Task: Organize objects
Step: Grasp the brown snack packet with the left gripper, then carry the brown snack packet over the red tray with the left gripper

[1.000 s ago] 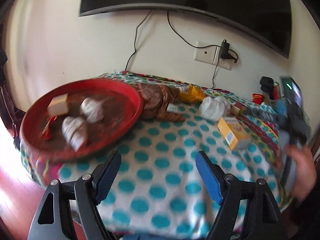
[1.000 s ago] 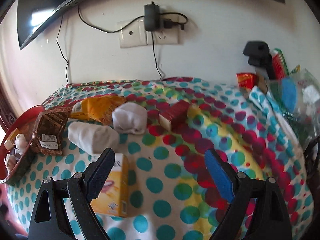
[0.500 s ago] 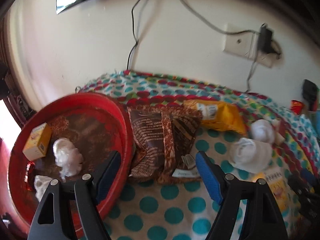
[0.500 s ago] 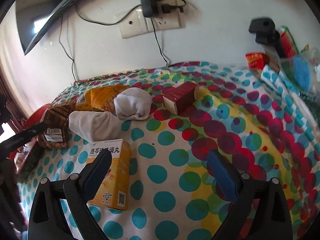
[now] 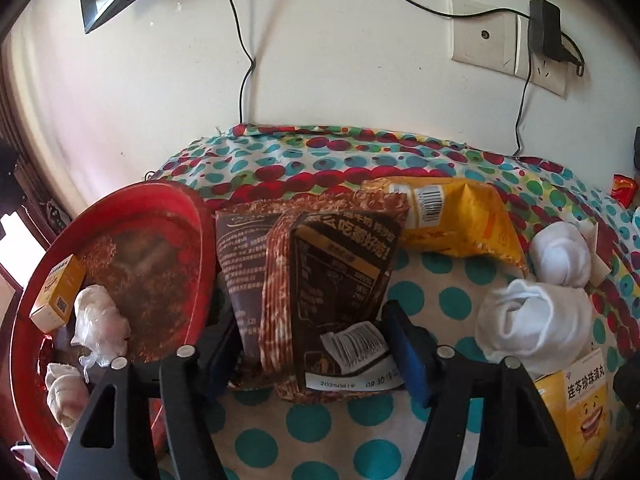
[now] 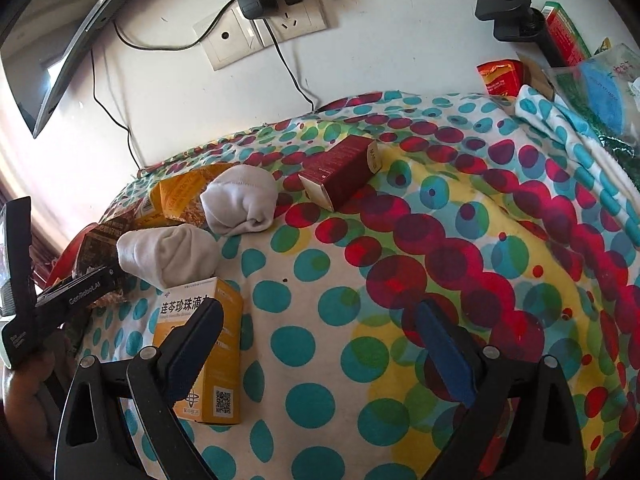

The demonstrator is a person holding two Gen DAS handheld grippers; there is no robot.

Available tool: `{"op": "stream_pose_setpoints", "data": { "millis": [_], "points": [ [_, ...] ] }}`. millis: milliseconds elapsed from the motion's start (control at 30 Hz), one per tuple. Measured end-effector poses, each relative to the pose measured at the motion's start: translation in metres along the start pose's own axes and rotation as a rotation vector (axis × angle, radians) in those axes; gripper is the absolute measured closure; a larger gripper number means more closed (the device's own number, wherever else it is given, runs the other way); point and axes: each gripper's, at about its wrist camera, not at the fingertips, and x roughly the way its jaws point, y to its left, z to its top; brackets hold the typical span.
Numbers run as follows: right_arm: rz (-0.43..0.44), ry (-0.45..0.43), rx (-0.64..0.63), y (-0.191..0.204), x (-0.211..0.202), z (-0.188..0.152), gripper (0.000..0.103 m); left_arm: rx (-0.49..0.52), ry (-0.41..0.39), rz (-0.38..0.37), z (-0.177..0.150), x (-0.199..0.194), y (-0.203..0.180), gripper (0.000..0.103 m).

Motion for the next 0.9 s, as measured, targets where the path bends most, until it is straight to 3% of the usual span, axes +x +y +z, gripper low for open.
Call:
{"op": "stream_pose_setpoints", "data": {
  "millis": [200,467,900],
  "points": [
    [0.003,0.002,-0.001,-0.001,-0.001,0.0,0.006,-0.01,-0.005,-0.048,0.004,-0.008,0.0,0.052],
    [0.001,0.003,-0.003,0.002,-0.003,0.0,0.006,0.002,-0.084,-0.117,0.006,-0.049,-0.013,0.053],
    [-0.009,0.008,-0.007,0.002,-0.001,0.002,0.005,0.017,-0.071,-0.139,-0.014,-0.07,-0.02,0.053]
  ]
}}
